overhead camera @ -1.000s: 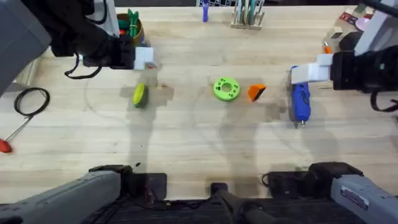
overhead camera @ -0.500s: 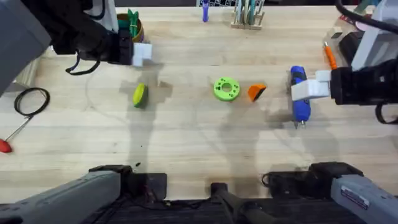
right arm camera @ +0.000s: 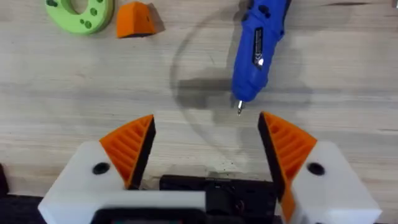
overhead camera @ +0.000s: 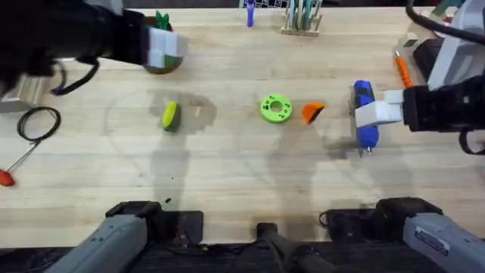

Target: Pick up the gripper from the table and insert it into the empty holder that is missing its gripper. Then pick up a screw, insert it into the mounting hole, and use the screwdriver to tighten it. Finally, clean up the table by picking up the vegetable and placing it into the bucket.

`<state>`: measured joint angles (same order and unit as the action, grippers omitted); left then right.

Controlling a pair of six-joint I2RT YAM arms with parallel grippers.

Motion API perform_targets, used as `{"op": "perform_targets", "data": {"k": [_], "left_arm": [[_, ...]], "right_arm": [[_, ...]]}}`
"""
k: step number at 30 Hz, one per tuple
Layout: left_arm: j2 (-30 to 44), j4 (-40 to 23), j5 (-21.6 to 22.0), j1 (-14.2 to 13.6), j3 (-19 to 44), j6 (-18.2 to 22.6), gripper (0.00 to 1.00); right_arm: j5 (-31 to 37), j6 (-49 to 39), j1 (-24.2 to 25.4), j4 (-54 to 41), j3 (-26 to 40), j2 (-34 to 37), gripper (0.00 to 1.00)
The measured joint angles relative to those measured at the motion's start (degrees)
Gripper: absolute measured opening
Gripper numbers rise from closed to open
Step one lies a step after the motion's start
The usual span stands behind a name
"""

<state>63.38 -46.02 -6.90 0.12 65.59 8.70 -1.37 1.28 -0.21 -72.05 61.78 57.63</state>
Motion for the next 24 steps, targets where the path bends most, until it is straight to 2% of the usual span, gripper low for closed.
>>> {"op": "perform_targets", "data": {"k": [4,9,14,19,24], "left_arm": [[-7.07,0.8,-0.02,0.0,-2.23,0.13,0.985],[-16.3,5.75,-0.57,0.0,-10.15,0.29,0.985],[-25.76,14.71,-2.09,0.0,-21.97,0.32,0.985],[-34.45,23.62,-5.51,0.0,-34.12,0.34,0.985],[-42.11,30.57,-9.04,0.0,-43.38,0.36,0.985]], "right_arm": [[0.0,-0.01,0.0,-0.02,0.0,0.0,0.992],[0.02,0.0,0.0,0.0,0.0,0.0,0.992],[0.0,0.0,0.0,0.0,0.0,0.0,0.991],[0.0,0.0,0.0,-0.01,0.0,0.0,0.99],[0.0,0.0,0.0,0.0,0.0,0.0,0.992]]}}
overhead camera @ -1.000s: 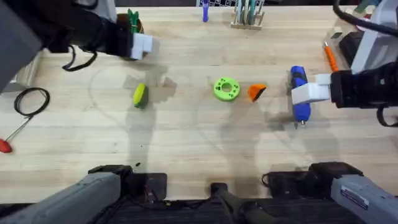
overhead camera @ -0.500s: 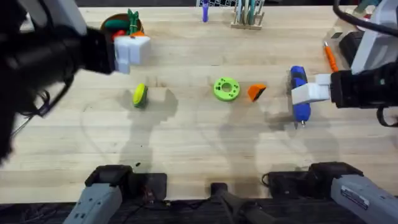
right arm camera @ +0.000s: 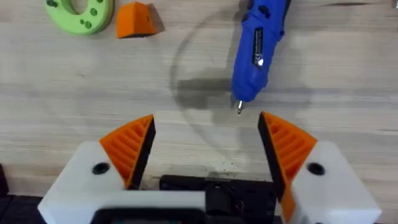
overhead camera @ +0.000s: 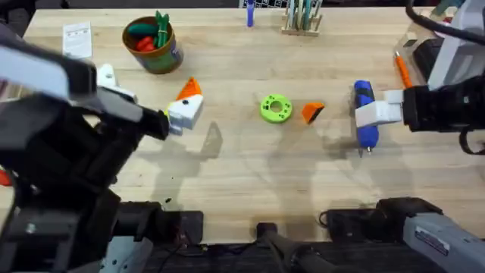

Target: Pick up the gripper from the table and insert it into the empty holder that is missing its gripper. Then pick up a screw, insert it into the mounting hole, and use the screwdriver to tighten it. Finally, clean up the table by picking up the vegetable and placing it into the bucket.

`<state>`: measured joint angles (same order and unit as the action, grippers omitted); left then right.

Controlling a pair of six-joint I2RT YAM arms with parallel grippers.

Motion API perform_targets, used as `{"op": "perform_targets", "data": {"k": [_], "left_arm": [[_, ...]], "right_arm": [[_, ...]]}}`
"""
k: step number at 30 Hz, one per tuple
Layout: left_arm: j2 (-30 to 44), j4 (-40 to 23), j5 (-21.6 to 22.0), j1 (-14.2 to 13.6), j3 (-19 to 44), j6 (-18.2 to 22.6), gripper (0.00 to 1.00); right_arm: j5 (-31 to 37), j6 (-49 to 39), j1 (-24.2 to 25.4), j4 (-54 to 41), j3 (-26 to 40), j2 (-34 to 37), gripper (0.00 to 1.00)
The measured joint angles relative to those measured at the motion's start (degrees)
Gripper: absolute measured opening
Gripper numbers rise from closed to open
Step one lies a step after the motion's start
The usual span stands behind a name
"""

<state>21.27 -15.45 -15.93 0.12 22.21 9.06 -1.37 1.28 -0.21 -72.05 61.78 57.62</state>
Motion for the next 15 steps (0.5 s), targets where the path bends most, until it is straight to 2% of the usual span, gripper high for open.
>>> {"op": "perform_targets", "data": {"k": [6,15], "left_arm": [[-8.97,5.13,-1.5,-0.11,-7.56,0.0,0.985],[-18.17,6.11,-2.33,-0.11,-13.97,-0.02,0.985]], "right_arm": [[0.02,-0.02,0.0,-0.02,0.0,0.0,0.992],[0.01,-0.01,0.0,0.0,0.0,0.0,0.991]]}}
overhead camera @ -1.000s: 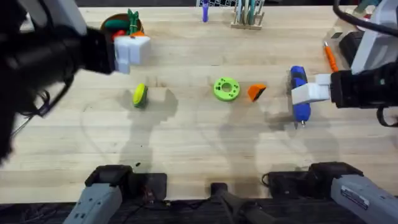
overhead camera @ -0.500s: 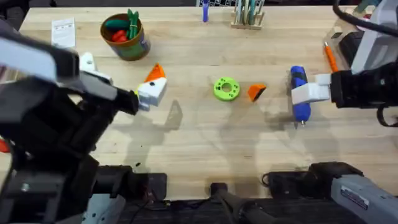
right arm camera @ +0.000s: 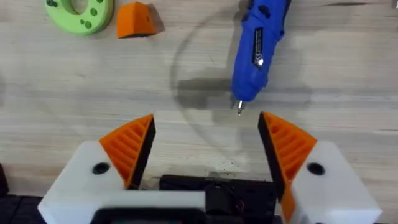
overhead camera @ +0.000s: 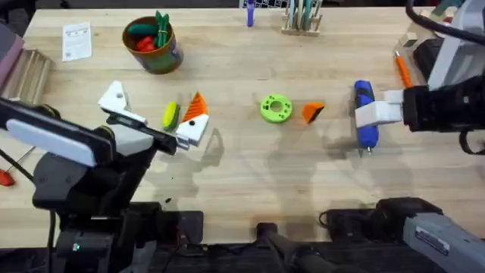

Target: Pick up the gripper from the table and insert it into the empty holder that is missing its gripper. Then pick up a screw, insert it into the mounting hole, and use the screwdriver to tighten it. Finally, clean up the table by picking up the vegetable and placing it into the bucket.

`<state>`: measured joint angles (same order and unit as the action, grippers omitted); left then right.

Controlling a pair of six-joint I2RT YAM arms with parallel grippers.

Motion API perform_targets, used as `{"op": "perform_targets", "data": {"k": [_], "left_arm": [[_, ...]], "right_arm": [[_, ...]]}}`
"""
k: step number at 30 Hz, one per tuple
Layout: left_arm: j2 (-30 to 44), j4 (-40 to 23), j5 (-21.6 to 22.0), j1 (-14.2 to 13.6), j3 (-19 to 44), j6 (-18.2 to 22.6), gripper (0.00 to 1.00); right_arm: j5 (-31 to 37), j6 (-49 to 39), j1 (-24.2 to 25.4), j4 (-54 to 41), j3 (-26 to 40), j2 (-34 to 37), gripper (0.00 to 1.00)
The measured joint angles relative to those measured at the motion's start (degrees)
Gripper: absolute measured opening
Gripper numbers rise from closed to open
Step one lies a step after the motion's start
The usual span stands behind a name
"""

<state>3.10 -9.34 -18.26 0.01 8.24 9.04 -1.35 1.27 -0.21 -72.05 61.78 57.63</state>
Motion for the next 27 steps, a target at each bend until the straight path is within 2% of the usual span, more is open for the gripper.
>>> {"op": "perform_targets", "data": {"k": [4,17,21,25,27], "left_arm": [[-2.49,0.62,-0.02,0.0,-0.68,0.02,0.985],[-2.8,7.43,-1.69,0.0,-0.71,0.0,0.985],[-2.81,12.61,-2.16,0.0,-1.76,0.02,0.985],[-2.81,20.05,-3.25,0.0,-6.01,0.06,0.985],[-2.79,20.28,-3.87,0.0,-7.42,0.09,0.985]], "right_arm": [[-0.01,0.01,0.0,0.0,0.0,0.0,0.991],[-0.01,0.01,0.0,0.0,0.0,0.0,0.992],[-0.01,0.01,0.0,0.0,0.0,0.0,0.992],[-0.01,0.01,0.0,-0.02,0.0,0.0,0.991],[0.01,0.01,0.0,-0.01,0.0,0.0,0.988]]}}
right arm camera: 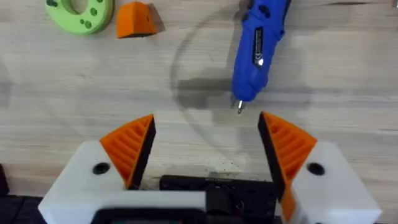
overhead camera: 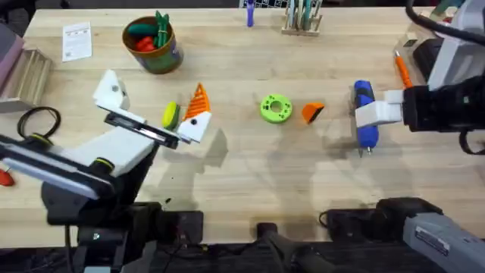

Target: Pick up the gripper from the table and insert it into the empty holder that is missing its gripper. Then pick up a screw, insert it into the mounting hole, and use the screwdriver to tighten it. Finally, clean up the table by picking up the vegetable and placing it into the bucket.

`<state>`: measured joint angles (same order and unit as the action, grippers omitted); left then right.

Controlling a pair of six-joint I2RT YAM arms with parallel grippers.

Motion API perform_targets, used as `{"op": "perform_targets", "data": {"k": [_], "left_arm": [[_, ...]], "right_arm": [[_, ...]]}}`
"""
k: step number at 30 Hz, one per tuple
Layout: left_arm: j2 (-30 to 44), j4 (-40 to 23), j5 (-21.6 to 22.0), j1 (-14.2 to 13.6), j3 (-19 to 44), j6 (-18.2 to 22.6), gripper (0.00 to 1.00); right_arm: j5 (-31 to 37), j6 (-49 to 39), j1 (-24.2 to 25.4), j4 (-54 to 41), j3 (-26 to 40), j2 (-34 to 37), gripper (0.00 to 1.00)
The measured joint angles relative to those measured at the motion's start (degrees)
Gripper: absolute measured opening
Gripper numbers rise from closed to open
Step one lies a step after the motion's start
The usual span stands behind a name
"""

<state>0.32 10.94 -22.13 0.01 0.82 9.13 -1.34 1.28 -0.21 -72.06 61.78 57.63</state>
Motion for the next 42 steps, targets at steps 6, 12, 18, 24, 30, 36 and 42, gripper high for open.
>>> {"op": "perform_targets", "data": {"k": [6,12,18,24,30,36,42], "left_arm": [[-0.01,-1.03,-3.02,0.0,-0.46,0.1,0.985],[-0.01,-7.18,-10.91,0.0,-0.46,0.09,0.985],[0.0,-11.2,-22.65,0.02,-0.46,-1.4,0.985],[0.0,-13.33,-29.66,0.02,-0.46,-7.47,0.985],[-0.02,-15.14,-35.32,0.0,-0.46,-11.3,0.985],[-0.01,-16.2,-38.14,0.01,-0.46,-12.5,0.985],[-0.02,-16.93,-39.56,0.0,-0.44,-12.69,0.986]], "right_arm": [[-0.01,0.0,0.0,0.01,0.0,0.0,0.993],[-0.02,0.0,0.0,0.01,0.0,-0.01,0.992],[-0.02,0.0,0.0,0.01,0.0,-0.02,0.991],[-0.02,0.0,0.0,0.01,0.0,0.0,0.992],[-0.02,0.0,0.0,0.01,0.0,-0.02,0.991],[-0.01,0.0,0.0,0.01,0.0,-0.01,0.991],[-0.01,0.0,0.0,0.01,0.0,0.0,0.991]]}}
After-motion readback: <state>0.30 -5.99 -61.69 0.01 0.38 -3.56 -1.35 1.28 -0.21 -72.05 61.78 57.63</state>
